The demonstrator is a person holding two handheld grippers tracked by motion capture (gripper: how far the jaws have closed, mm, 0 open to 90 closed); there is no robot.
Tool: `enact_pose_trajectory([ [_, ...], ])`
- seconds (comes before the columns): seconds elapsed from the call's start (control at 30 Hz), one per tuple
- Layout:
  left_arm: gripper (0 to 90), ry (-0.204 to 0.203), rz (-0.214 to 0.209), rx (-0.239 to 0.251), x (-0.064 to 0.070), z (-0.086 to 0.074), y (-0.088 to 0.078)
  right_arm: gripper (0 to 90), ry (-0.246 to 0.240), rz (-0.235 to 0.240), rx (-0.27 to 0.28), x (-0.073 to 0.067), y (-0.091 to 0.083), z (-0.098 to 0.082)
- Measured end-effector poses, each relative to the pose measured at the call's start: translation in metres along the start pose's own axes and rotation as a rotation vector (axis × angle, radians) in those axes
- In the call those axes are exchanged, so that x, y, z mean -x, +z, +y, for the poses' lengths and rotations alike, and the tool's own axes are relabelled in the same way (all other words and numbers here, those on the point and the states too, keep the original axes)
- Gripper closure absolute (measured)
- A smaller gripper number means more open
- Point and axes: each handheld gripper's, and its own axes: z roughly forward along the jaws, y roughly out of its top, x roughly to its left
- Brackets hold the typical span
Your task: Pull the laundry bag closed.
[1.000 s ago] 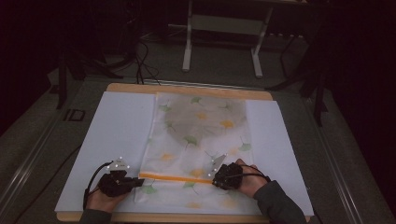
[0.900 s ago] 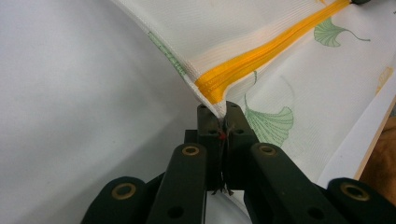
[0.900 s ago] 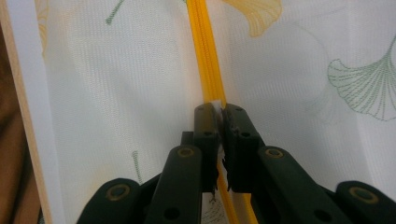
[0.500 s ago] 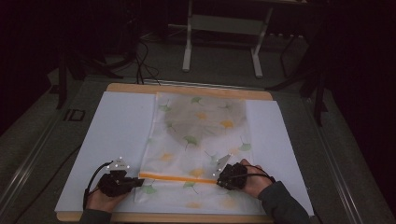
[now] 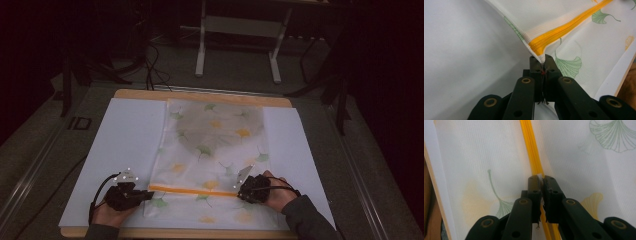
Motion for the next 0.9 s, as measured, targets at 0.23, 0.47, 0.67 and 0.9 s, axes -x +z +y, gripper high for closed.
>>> enact_pose_trajectory([
  [0.23, 88.2, 0.001, 0.002, 0.000, 0.000, 0.000, 0.000, 84.6, 0.012, -0.010, -0.002, 0.001, -0.003, -0.007],
  [0.47, 88.2, 0.000, 0.003, 0.000, 0.000, 0.000, 0.000, 84.6, 0.018, -0.015, -0.015, 0.002, -0.005, -0.012],
  [0.67, 88.2, 0.002, 0.004, -0.002, -0.001, 0.000, 0.000, 84.6, 0.024, -0.017, -0.019, 0.004, -0.007, -0.017],
  [0.9, 88.2, 0.001, 0.003, -0.001, -0.001, 0.000, -0.001, 84.6, 0.038, -0.019, -0.030, 0.005, -0.010, -0.024],
])
